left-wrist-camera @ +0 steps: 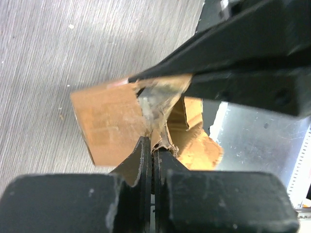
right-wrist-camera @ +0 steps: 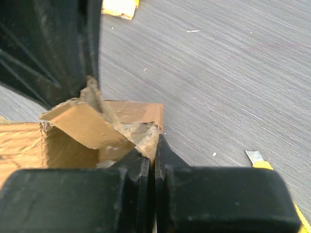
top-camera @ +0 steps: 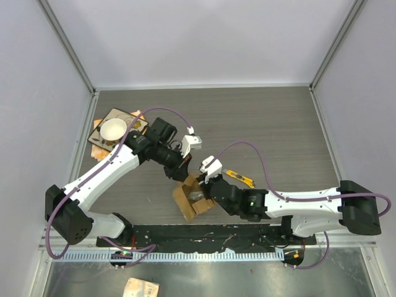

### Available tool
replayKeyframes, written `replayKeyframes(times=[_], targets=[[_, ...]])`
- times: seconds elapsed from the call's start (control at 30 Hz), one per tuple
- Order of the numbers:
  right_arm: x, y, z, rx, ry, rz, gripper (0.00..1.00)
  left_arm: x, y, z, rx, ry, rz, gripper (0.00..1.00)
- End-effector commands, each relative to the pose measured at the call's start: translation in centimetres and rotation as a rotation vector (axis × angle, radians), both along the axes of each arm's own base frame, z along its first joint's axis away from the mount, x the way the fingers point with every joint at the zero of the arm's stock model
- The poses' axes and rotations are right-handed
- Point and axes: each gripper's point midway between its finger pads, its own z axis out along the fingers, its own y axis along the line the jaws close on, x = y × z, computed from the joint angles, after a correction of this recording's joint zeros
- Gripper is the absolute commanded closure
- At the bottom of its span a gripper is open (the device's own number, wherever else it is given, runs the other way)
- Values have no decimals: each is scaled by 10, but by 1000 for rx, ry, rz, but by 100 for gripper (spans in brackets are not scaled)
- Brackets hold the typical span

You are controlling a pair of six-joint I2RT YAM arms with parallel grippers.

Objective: Unpack the express box

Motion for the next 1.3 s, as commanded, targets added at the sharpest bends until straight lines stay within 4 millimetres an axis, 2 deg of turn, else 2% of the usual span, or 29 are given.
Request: replayKeyframes(times=[0.0,0.03,0.23,0.43,0.5,0.53,0.6,0.67,0.7,0.73,0.83,0.87,0.93,0.97,1.0,1.03,1.07,1.1,1.13,1.17,1.27], targets=[[1,12,84,403,4,-2,99,17,19,-17,112,-72,27,100],[0,10,89,431,9,6,99,15,20,-18,122,-71,22,100],[5,-5,93,488,33,11,99,6,25,-22,159,-114,-26,100],[-1,9,91,556,106,118,98,7,22,-16,152,-125,-23,100],[-4,15,88,567,128,151,87,7,21,-13,146,-127,-20,100],[-4,15,87,565,132,148,77,8,20,-11,144,-129,-18,100],[-1,11,83,565,142,123,72,9,21,-9,149,-136,-14,100],[9,-1,80,572,143,72,55,10,23,-6,149,-149,-7,100],[13,-13,87,594,134,42,48,12,24,-4,153,-165,-2,100],[21,-23,88,599,120,4,38,12,25,-2,155,-175,0,100],[35,-55,94,581,82,-94,18,20,31,0,189,-215,25,100],[36,-58,103,575,70,-99,17,22,32,0,202,-221,35,100],[36,-63,102,486,55,-94,15,29,35,0,240,-244,63,100],[34,-60,111,455,52,-72,15,31,35,-3,256,-233,77,100],[32,-57,116,438,45,-41,25,33,36,-5,266,-225,87,100],[23,-45,118,406,42,53,37,36,36,-4,273,-229,100,100],[18,-39,125,405,45,92,53,37,36,-5,278,-225,107,100],[15,-34,125,391,54,121,82,38,34,-7,282,-213,122,100],[11,-26,117,365,77,152,92,42,33,-7,282,-222,134,100],[2,-18,117,353,89,213,99,43,33,-8,285,-224,144,100],[-27,4,111,329,84,328,99,51,34,-6,288,-247,184,100]])
